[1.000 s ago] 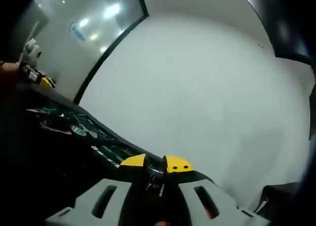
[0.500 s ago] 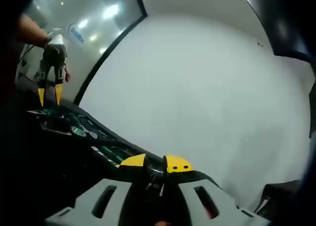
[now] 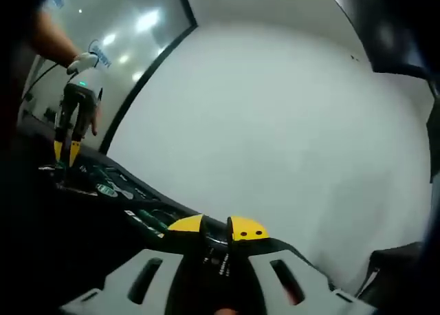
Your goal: Pick up the tools and put them into their designated positions in the toolbox.
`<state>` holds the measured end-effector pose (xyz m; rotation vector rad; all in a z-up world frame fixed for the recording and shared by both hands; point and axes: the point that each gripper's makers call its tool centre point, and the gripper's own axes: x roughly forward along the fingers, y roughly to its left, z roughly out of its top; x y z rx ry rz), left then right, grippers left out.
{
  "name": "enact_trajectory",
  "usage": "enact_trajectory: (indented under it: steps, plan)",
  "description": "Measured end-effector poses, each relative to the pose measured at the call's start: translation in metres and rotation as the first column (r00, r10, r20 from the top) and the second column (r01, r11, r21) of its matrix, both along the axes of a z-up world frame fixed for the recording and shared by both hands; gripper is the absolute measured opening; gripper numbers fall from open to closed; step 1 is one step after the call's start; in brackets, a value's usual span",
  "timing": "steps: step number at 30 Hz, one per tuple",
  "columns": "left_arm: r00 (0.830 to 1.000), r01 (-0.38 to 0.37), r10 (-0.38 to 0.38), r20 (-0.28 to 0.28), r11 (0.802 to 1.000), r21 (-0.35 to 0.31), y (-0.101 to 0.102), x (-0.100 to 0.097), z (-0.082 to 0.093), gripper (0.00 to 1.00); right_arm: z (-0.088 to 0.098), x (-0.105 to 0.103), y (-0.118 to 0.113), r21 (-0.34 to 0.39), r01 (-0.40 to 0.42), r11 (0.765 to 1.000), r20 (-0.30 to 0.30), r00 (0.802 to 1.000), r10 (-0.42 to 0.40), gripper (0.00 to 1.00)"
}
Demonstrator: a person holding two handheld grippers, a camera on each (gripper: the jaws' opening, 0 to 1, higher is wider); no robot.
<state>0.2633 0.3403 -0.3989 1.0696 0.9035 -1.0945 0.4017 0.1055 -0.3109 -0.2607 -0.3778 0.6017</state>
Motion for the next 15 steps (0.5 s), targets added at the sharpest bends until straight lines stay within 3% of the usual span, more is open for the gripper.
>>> enact_trajectory:
  steps: [1,3,8,11,13,14,15]
  plan:
    - [0.996,0.085,-0.085,-0.024,0.996,-0.028,-0.007,-0.006,0.001,0.03,0.000,0.001,0.000,0.005,0.001,1.000,-0.005,1.000,-0.001,0.11]
    - [0.999,-0.025,0.023,-0.033,0.999,-0.046,-0.004,-0.006,0.006,0.03,-0.001,0.001,-0.001,0.009,0.004,1.000,-0.007,1.000,-0.004,0.11]
    - [0.998,-0.060,0.061,0.008,0.996,-0.066,-0.011,-0.001,0.007,0.01,0.001,0.002,-0.002,0.019,0.005,1.000,-0.003,1.000,-0.005,0.11]
    - [0.995,-0.097,0.097,-0.009,0.990,-0.102,-0.019,-0.002,0.009,0.00,0.001,0.002,-0.004,0.030,0.006,1.000,-0.011,1.000,-0.005,0.11]
    - [0.997,-0.078,0.077,-0.005,0.992,-0.099,-0.023,-0.002,0.008,0.00,0.000,0.004,-0.004,0.031,0.006,1.000,-0.014,1.000,-0.006,0.11]
    - [0.997,-0.081,0.081,-0.008,0.993,-0.088,-0.024,-0.001,0.007,0.03,0.000,0.003,-0.004,0.031,0.008,0.999,-0.012,1.000,-0.008,0.11]
    - [0.993,-0.116,0.112,-0.049,0.990,-0.083,-0.023,-0.005,0.006,0.08,0.000,0.002,-0.004,0.030,0.009,1.000,-0.011,1.000,-0.008,0.11]
